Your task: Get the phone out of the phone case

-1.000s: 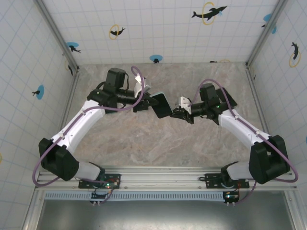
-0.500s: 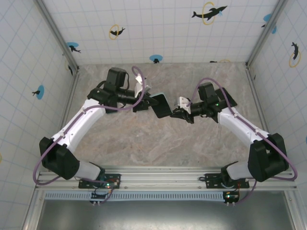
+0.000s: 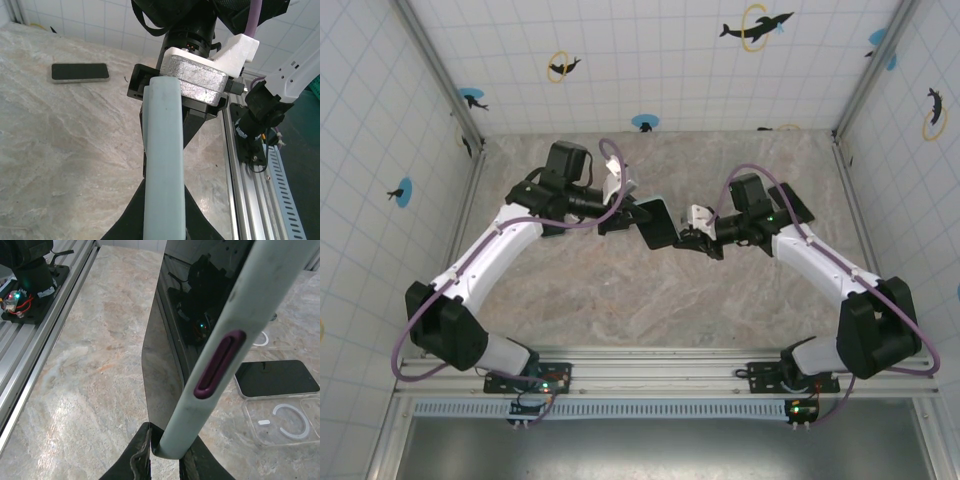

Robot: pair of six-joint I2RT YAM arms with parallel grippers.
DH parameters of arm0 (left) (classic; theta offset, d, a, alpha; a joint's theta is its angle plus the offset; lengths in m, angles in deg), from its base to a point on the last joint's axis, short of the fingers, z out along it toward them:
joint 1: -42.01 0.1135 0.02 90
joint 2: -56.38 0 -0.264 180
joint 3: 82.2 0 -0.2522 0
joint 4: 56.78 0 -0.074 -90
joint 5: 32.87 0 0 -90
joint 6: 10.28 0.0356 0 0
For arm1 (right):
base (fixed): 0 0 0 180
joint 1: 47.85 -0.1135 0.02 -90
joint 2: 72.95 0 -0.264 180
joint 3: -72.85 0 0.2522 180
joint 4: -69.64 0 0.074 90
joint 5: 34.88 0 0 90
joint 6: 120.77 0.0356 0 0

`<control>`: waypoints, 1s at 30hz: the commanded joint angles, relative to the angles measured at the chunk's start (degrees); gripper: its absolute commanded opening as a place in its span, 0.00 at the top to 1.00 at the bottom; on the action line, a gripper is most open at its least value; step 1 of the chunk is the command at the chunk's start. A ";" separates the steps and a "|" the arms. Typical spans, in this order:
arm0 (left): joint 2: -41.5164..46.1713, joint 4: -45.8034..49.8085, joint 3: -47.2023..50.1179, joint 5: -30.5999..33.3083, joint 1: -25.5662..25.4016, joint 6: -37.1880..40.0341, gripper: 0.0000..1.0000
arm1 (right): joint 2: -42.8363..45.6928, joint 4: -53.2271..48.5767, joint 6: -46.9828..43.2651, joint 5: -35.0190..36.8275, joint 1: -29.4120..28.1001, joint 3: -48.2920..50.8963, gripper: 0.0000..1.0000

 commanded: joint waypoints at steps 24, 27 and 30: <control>-3.31 10.95 -2.75 -10.38 -6.88 -0.60 1.00 | 4.21 30.42 -2.61 14.85 -1.23 0.91 0.97; -3.21 9.45 -2.42 -10.77 -6.94 -1.81 1.00 | 5.02 34.20 -1.07 15.36 -1.24 2.04 0.98; -3.26 8.74 -2.09 -10.99 -6.93 -2.38 1.00 | 5.84 37.87 -0.33 17.17 -1.33 3.65 0.98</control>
